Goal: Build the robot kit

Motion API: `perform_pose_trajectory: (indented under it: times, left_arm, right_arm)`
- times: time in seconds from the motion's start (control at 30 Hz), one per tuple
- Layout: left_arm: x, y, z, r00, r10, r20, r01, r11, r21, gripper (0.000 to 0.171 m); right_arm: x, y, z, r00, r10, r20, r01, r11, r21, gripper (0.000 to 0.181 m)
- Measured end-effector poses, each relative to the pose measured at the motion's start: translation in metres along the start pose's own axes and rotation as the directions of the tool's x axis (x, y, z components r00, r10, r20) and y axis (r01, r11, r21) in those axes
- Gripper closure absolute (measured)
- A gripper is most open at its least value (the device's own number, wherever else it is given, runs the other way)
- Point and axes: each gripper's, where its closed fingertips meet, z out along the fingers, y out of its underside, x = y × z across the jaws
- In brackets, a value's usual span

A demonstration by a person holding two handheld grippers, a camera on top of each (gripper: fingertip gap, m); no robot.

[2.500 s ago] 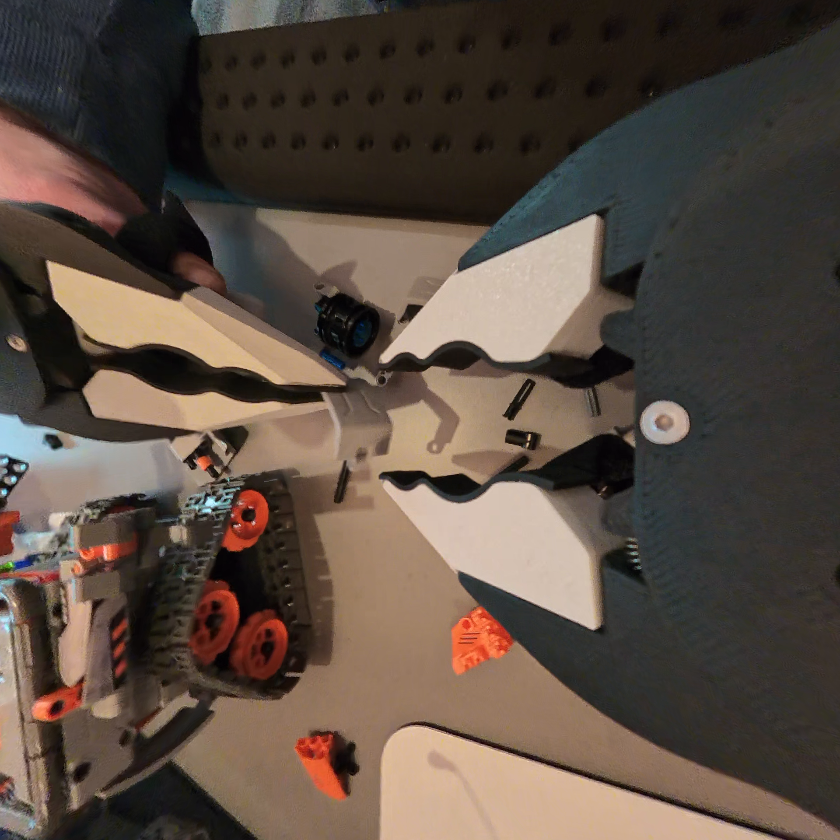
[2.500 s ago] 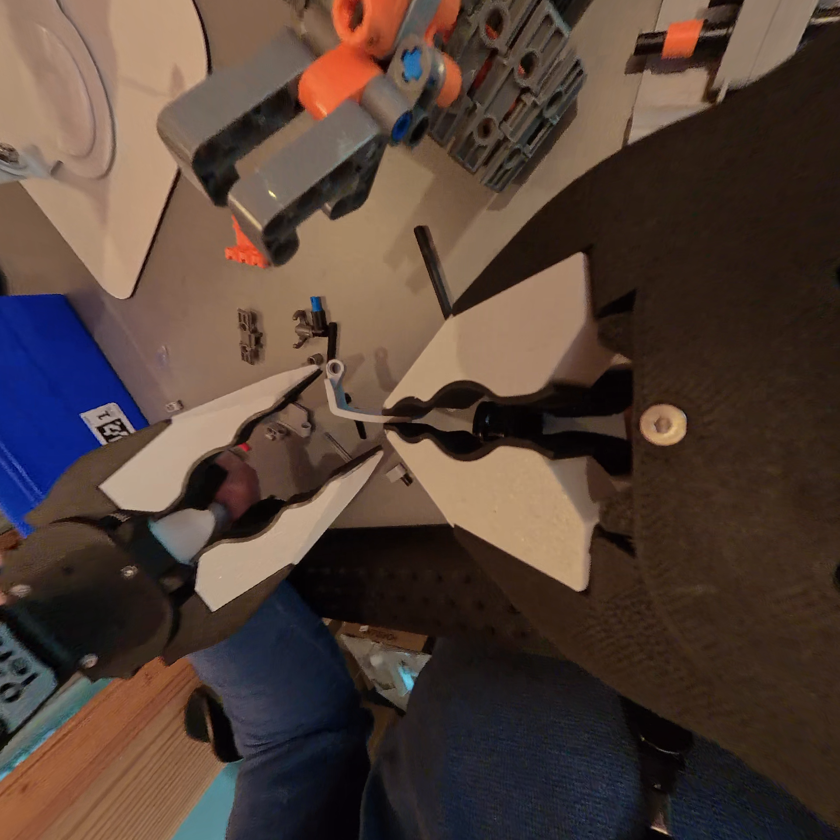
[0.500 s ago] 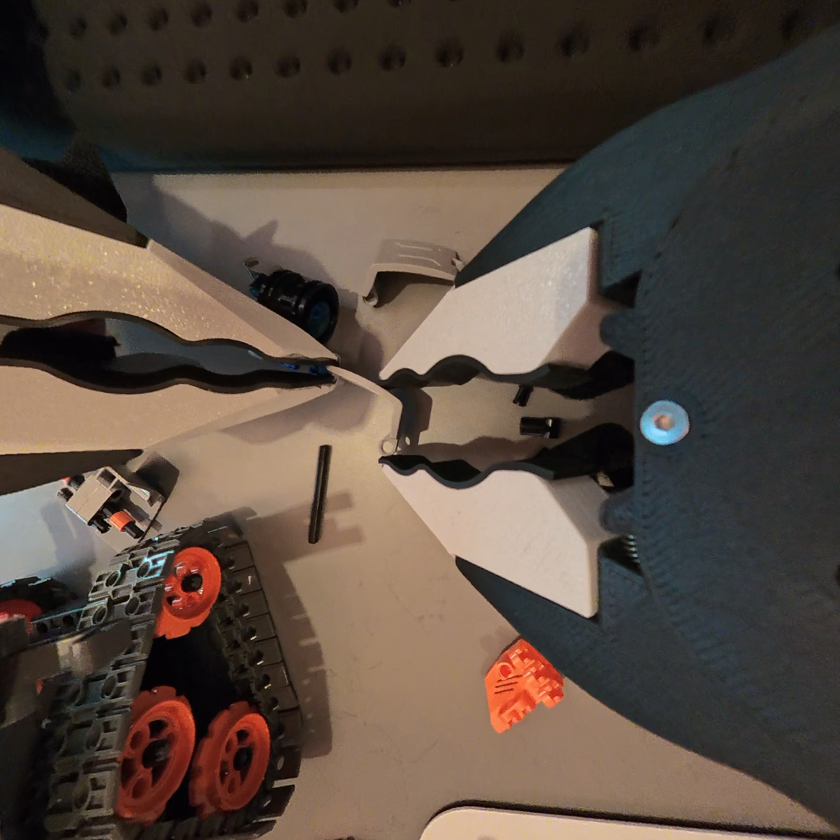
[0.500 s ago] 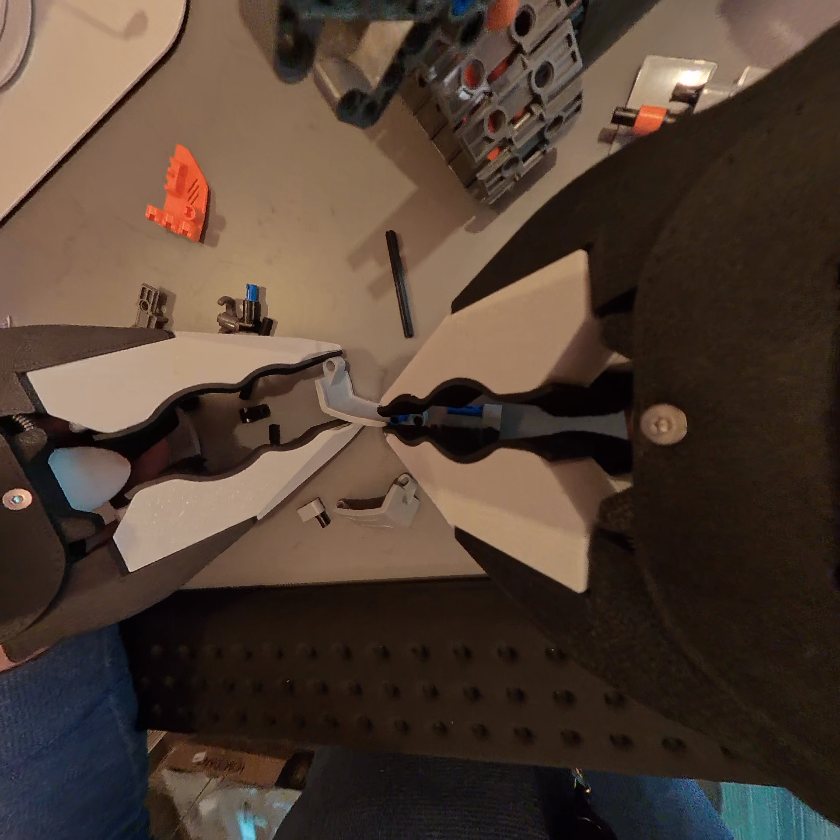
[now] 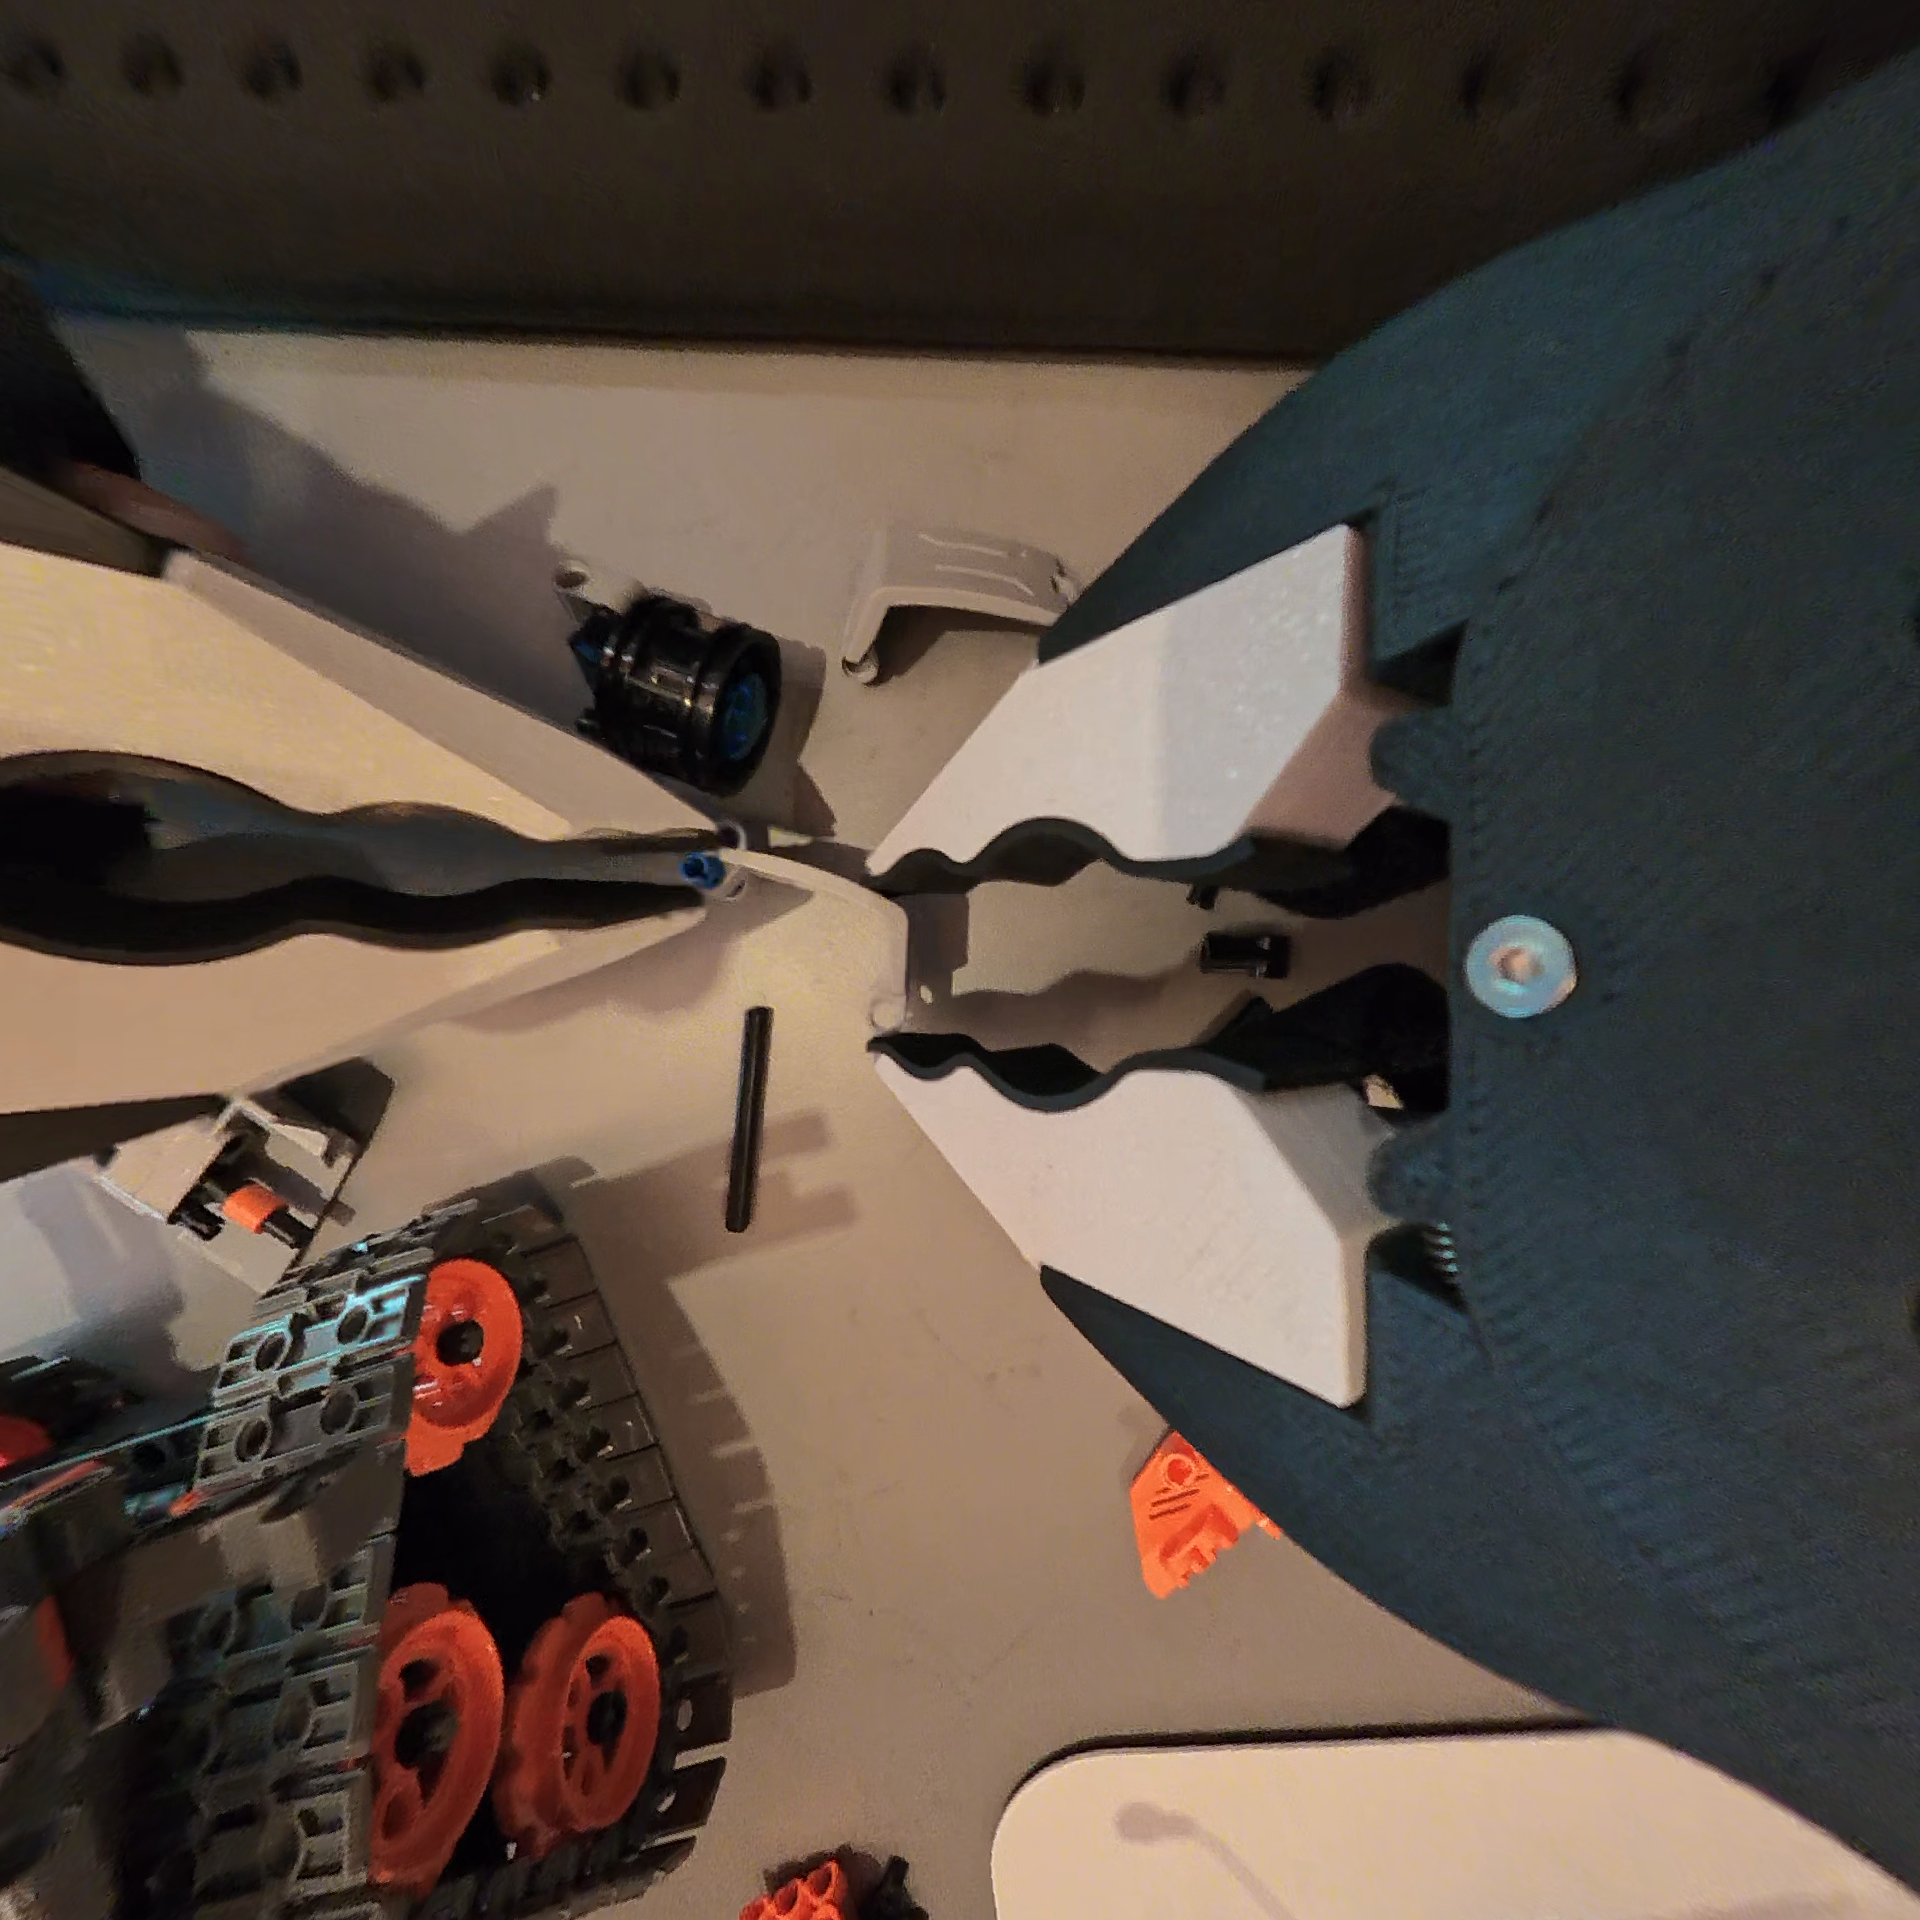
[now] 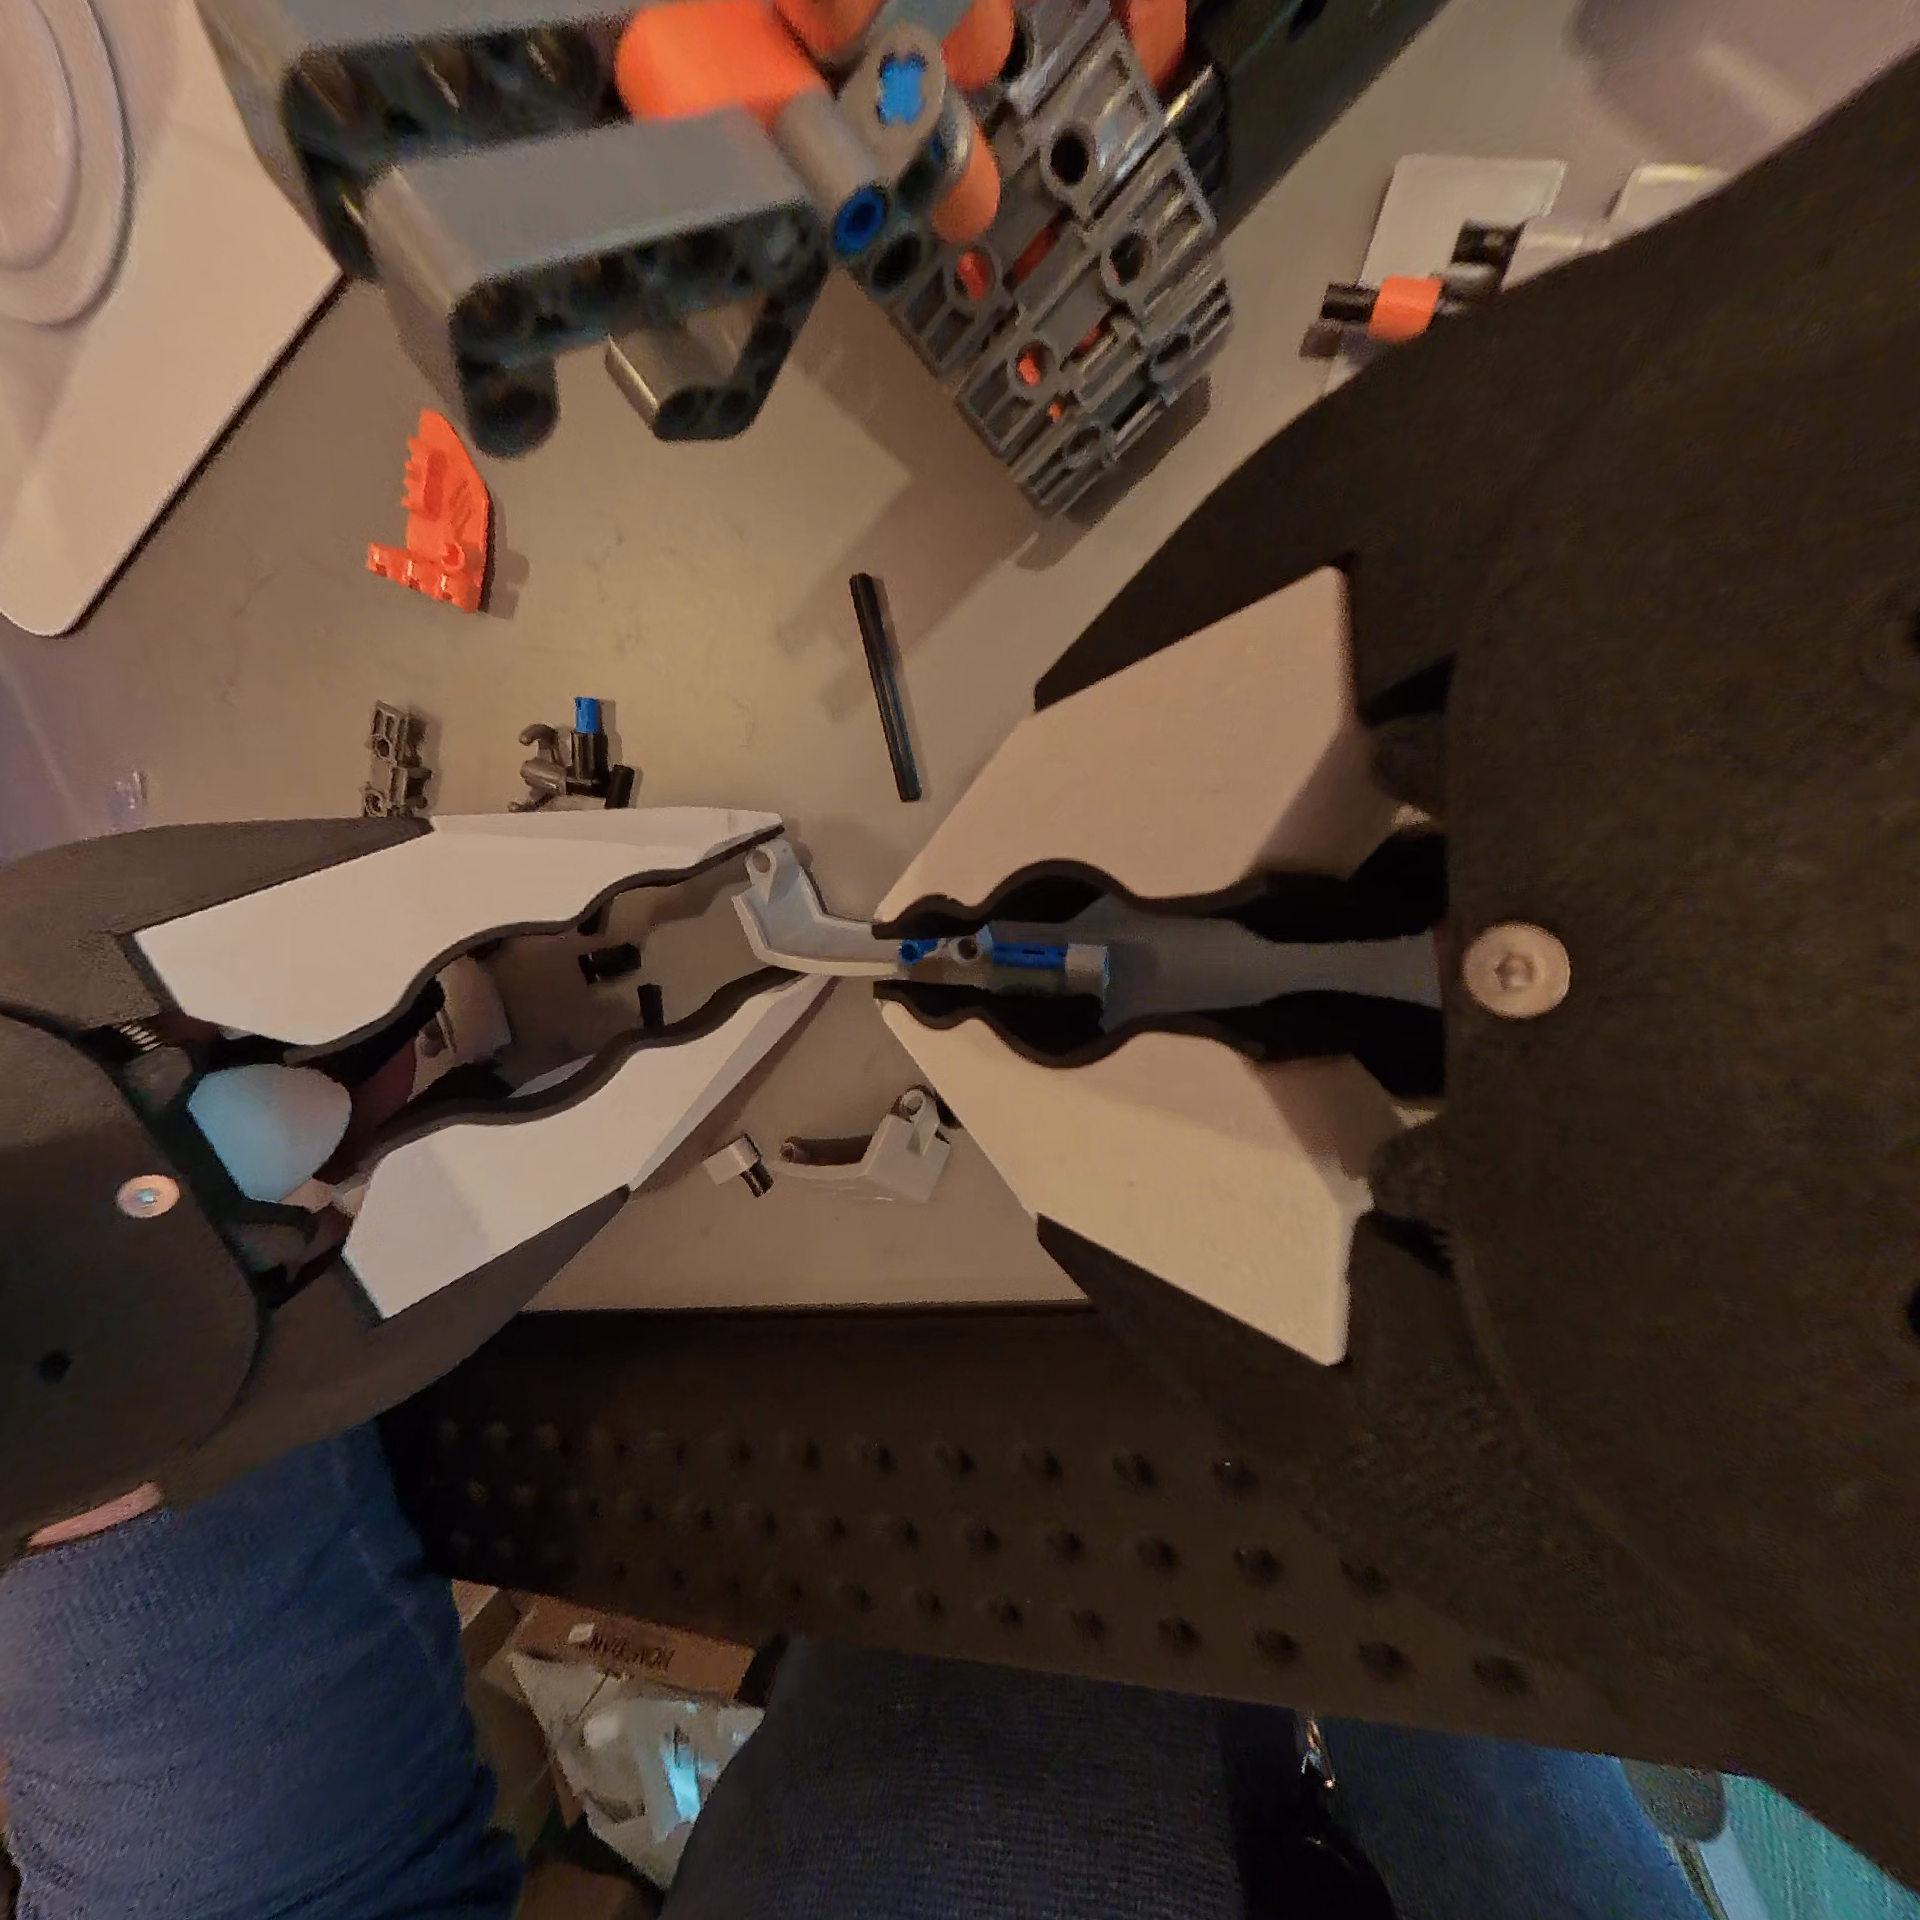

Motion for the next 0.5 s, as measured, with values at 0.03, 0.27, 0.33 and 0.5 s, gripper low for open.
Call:
perform_pose_trajectory:
  times: [0.03,0.27,0.33,0.5]
  left_arm:
    - [0.001,0.000,0.001,1.000,0.001,-0.001,-0.001,1.000,-0.003,0.148]
    - [0.002,-0.002,0.002,1.000,-0.008,-0.013,0.009,1.000,0.003,0.148]
    - [0.004,-0.002,0.003,1.000,-0.007,-0.023,0.007,1.000,0.002,0.148]
    - [0.003,-0.003,0.004,1.000,0.001,-0.018,-0.002,1.000,-0.016,0.148]
  right_arm:
    - [0.002,0.000,-0.002,1.000,-0.014,-0.016,0.014,1.000,-0.010,0.174]
    - [0.003,0.012,-0.002,0.993,-0.111,-0.040,0.107,0.989,-0.103,0.170]
    - [0.005,0.009,-0.006,0.991,-0.122,-0.048,0.118,0.989,-0.086,0.171]
    - [0.005,0.013,-0.001,0.986,-0.163,-0.045,0.155,0.979,-0.136,0.176]
